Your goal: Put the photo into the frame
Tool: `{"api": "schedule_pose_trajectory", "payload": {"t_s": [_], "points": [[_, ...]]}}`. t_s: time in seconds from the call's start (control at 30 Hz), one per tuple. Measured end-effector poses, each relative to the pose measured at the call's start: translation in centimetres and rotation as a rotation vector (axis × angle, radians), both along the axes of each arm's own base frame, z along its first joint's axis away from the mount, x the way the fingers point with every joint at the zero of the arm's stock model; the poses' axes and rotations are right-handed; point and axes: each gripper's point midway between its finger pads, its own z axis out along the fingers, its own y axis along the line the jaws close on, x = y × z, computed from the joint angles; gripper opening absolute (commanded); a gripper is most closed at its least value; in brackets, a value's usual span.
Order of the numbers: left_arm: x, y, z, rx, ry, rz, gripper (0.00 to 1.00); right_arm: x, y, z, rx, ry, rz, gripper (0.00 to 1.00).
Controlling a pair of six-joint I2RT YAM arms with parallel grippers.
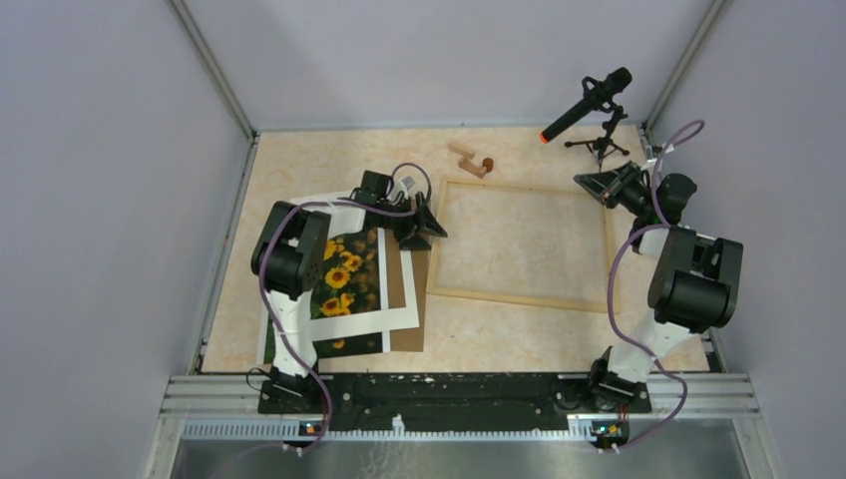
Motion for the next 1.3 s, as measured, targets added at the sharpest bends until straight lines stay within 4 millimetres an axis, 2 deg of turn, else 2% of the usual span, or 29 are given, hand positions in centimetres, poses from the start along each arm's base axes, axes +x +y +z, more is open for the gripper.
{"api": "schedule_pose_trajectory", "payload": {"t_s": [0.27, 0.47, 0.6, 0.73, 0.83, 0.9, 1.0, 1.17, 1.3], "points": [[-1.0, 1.4, 0.5, 0.131, -0.071, -0.005, 0.82, 0.1, -0.1, -0.3, -0.007, 0.005, -0.01, 0.0], [-3.1, 3.6, 0.4, 0.38, -0.191, -0.057, 0.84, 0.3, -0.3, -0.4, -0.019, 0.0, -0.023, 0.0], [-5.0, 3.4, 1.2, 0.525, -0.315, -0.154, 0.84, 0.3, -0.3, -0.5, -0.023, 0.003, -0.022, 0.0], [-6.3, 2.9, 1.2, 0.581, -0.373, -0.236, 0.84, 0.3, -0.3, -0.6, -0.023, 0.004, -0.021, 0.0], [-6.4, 3.2, 0.8, 0.587, -0.351, -0.24, 0.8, 0.3, -0.3, -0.6, -0.023, 0.004, -0.021, 0.0], [-6.2, 3.1, 0.5, 0.557, -0.314, -0.223, 0.82, 0.3, -0.3, -0.6, -0.023, 0.004, -0.02, 0.0], [-5.6, 3.0, 0.6, 0.473, -0.247, -0.174, 0.83, 0.3, -0.3, -0.5, -0.022, 0.004, -0.021, 0.0], [-3.9, 3.1, 0.4, 0.334, -0.149, -0.093, 0.8, 0.4, -0.3, -0.8, -0.018, 0.008, -0.021, 0.0], [-4.1, 2.3, 0.1, 0.24, -0.093, -0.083, 0.78, 0.5, -0.4, -1.1, -0.016, 0.015, -0.025, 0.0]]}}
